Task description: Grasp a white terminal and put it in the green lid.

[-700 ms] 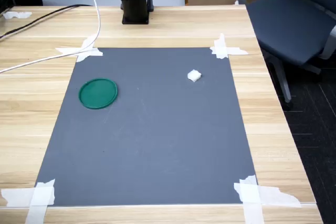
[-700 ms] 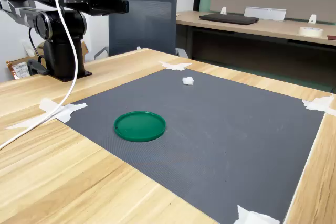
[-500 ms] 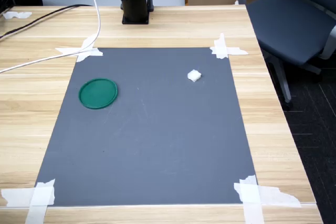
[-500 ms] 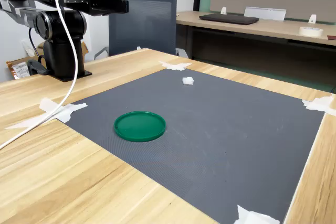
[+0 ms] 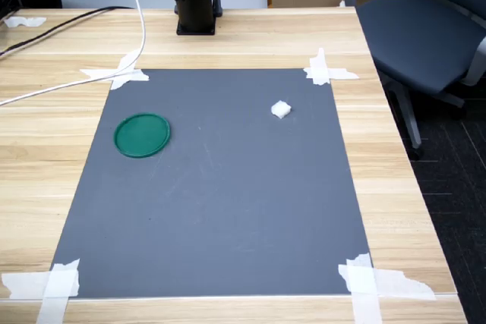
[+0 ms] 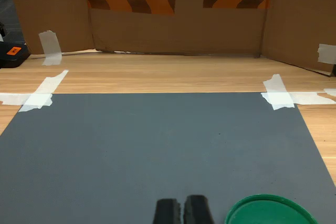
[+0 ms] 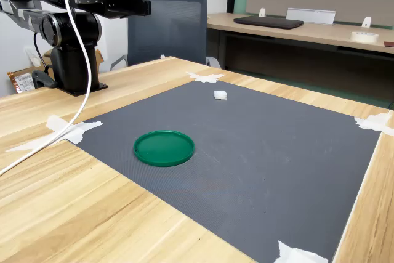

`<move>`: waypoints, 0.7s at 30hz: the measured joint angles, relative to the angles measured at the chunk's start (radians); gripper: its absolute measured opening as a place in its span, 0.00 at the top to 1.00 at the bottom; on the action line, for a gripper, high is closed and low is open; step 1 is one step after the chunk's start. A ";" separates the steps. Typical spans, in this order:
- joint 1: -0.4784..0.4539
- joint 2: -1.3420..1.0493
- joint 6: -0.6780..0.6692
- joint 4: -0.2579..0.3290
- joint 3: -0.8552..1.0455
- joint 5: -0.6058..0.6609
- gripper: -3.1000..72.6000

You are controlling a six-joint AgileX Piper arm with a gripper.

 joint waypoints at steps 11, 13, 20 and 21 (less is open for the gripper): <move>0.000 0.118 -0.028 -0.008 -0.081 0.138 1.00; 0.000 0.168 -0.044 -0.009 -0.113 0.142 1.00; 0.000 0.340 -0.139 -0.013 -0.203 0.157 1.00; 0.000 0.361 -0.149 -0.017 -0.215 0.162 1.00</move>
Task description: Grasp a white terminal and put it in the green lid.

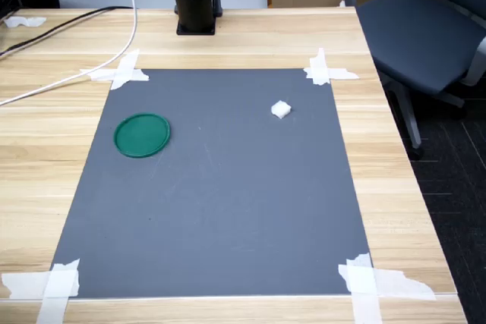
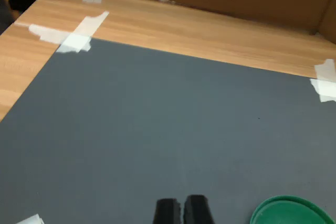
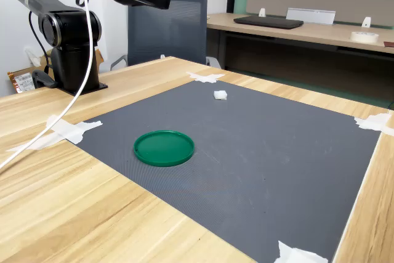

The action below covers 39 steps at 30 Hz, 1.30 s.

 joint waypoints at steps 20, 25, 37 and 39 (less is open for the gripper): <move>0.078 0.317 0.253 -0.553 -0.211 0.258 1.00; 0.212 0.379 0.269 -0.732 -0.241 0.308 1.00; 0.382 0.546 0.332 -0.821 -0.360 0.457 1.00; 0.389 0.571 0.345 -0.822 -0.380 0.461 1.00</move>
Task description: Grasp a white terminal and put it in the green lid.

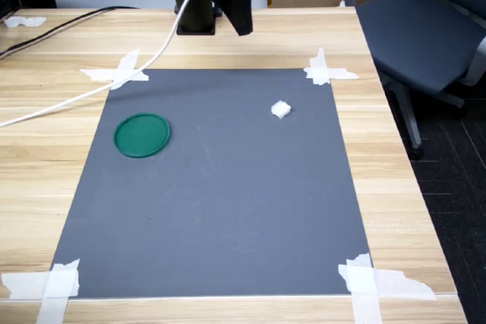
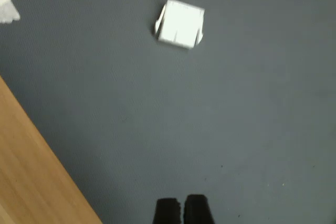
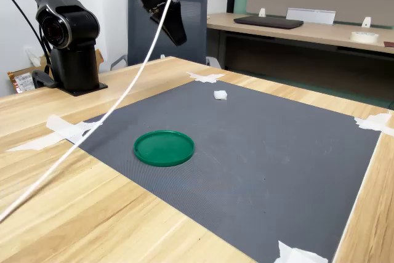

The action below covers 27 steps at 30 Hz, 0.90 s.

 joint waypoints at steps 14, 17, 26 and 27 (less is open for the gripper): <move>0.000 0.176 0.128 -0.089 -0.177 0.148 0.89; 0.000 0.203 0.138 -0.089 -0.196 0.166 0.77; 0.043 0.260 0.143 -0.156 -0.200 0.137 0.24; 0.066 0.269 0.153 -0.181 -0.200 0.137 0.21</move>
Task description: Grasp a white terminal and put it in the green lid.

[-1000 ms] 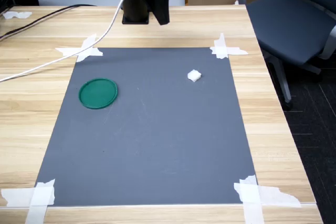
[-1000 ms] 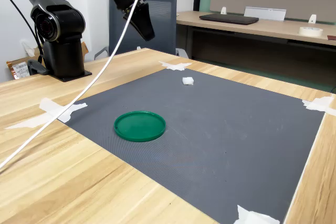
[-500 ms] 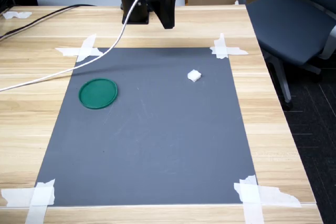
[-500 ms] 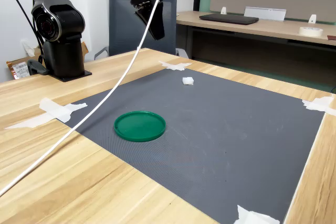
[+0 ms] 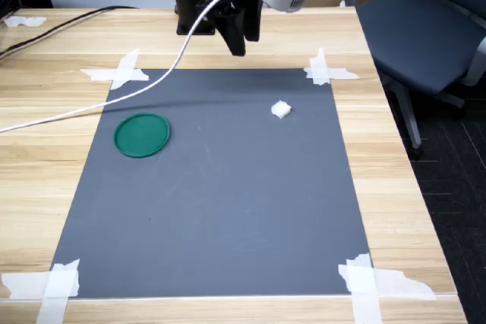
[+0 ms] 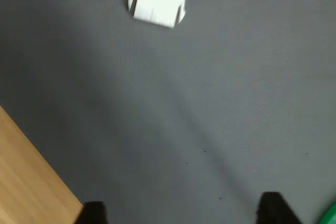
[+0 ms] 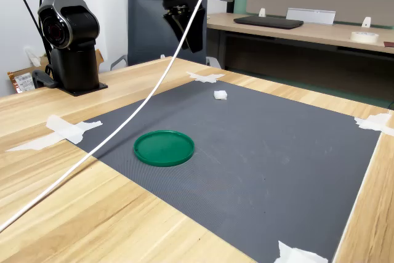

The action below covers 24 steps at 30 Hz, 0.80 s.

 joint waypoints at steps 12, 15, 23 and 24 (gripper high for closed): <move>0.193 0.118 0.323 -0.205 -0.028 -0.038 0.14; 0.193 0.150 0.325 -0.210 -0.052 -0.046 0.14; 0.193 0.261 0.247 -0.200 -0.168 -0.022 0.14; 0.193 0.279 0.241 -0.197 -0.180 -0.012 0.14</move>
